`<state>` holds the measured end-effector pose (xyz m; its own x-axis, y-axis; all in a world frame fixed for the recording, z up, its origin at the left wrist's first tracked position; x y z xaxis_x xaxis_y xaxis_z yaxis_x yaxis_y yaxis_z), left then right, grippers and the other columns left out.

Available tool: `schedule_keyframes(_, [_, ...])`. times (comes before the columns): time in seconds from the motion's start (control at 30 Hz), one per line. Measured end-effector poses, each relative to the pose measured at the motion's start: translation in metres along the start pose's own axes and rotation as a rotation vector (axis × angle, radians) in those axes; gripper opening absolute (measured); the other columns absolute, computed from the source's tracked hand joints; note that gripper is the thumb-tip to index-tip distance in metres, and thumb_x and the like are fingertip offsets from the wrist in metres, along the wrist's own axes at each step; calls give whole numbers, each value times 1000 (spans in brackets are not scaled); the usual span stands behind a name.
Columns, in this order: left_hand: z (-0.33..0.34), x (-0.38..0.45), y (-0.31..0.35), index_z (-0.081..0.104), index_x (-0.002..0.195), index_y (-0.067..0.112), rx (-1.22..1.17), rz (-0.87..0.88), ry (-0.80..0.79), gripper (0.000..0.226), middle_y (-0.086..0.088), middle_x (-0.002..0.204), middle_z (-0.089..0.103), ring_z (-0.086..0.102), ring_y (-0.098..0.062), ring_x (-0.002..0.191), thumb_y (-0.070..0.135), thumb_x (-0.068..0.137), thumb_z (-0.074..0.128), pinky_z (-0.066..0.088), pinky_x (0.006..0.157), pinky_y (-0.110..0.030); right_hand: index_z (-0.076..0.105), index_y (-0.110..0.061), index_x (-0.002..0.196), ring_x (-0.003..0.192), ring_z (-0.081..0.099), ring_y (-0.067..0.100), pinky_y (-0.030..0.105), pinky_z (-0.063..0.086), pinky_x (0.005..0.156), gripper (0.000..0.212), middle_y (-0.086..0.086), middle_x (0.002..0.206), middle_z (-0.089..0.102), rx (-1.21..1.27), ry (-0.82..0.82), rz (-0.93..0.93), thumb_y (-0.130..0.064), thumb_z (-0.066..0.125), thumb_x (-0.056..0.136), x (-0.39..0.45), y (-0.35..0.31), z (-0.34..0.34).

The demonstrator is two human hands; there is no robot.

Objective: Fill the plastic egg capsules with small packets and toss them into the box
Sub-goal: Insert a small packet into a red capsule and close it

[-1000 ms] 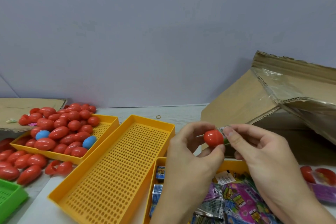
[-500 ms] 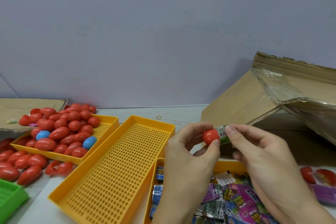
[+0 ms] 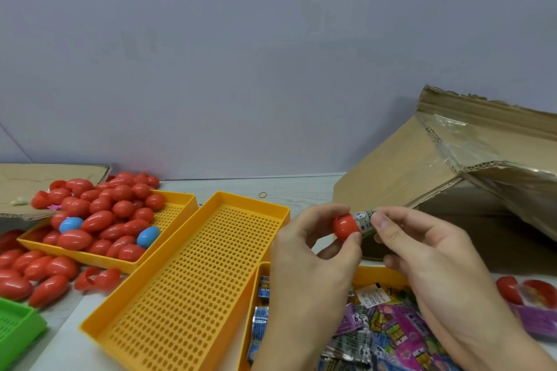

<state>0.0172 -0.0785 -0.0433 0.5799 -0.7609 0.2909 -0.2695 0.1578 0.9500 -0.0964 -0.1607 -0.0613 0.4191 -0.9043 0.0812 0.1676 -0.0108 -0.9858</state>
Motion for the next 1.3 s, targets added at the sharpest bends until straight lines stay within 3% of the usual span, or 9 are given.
schedule_keyframes(0.47, [1,-1,3,75,93,29,-21,48,-18,29,12,92,73,67,-2,98,2,84,73,54,74,-10,74,-46,86,67,64,-7,21,45,68,22,-12,80,75,-83,-4,-55,-44,66,65,-3,-9,2])
schedule_keyframes(0.67, [1,0,4,76,89,24,-9,85,-9,14,9,86,73,68,-8,92,10,85,75,53,72,-10,74,-47,82,66,64,-7,17,44,65,19,-13,78,75,-129,-23,-95,-45,65,66,-3,-12,3])
schedule_keyframes(0.8, [-1,1,2,75,86,25,-22,80,21,15,7,85,73,69,-9,91,10,85,74,52,70,-10,74,-47,90,83,68,-2,21,48,72,21,-15,87,75,-171,-27,-164,-43,68,70,-3,-11,2])
schedule_keyframes(0.87, [-2,1,2,74,85,25,-52,68,44,15,6,84,73,69,-10,88,10,85,74,52,67,-10,75,-38,92,87,69,2,20,53,68,18,-16,91,75,-203,-31,-208,-29,74,76,-4,-11,0])
schedule_keyframes(0.97, [-4,2,1,73,85,24,-84,50,60,15,5,82,73,70,-11,84,10,86,73,52,64,-12,68,-42,104,77,66,9,16,53,59,34,-17,93,70,-328,-38,-260,-22,78,78,-7,-9,4])
schedule_keyframes(1.1, [-2,2,-2,72,86,24,-88,40,65,14,4,85,74,71,-13,87,10,85,74,55,69,-18,49,-53,117,94,57,3,22,50,61,62,-28,109,55,-562,-18,-362,-24,80,72,-10,-8,15])
schedule_keyframes(1.23, [1,1,-3,72,84,25,-110,35,50,12,3,85,74,71,-15,89,15,82,78,55,70,-19,39,-59,118,92,52,-10,12,46,59,71,-34,108,47,-638,37,-451,-32,82,69,-11,-11,18])
schedule_keyframes(1.3, [1,2,-3,71,83,25,-92,50,46,13,4,85,73,71,-14,88,15,82,79,55,72,-20,41,-56,120,91,51,-11,3,43,70,70,-34,107,48,-628,63,-474,-33,84,70,-11,-11,16])
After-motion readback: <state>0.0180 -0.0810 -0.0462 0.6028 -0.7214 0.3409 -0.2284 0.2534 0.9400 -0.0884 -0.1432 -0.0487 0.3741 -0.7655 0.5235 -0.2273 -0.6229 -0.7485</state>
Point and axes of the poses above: each hand's wrist, its own x-axis towards the middle knuckle, its own z-axis out of the palm, y = z × x, the point moved 5 cm from there along x, towards the middle knuckle
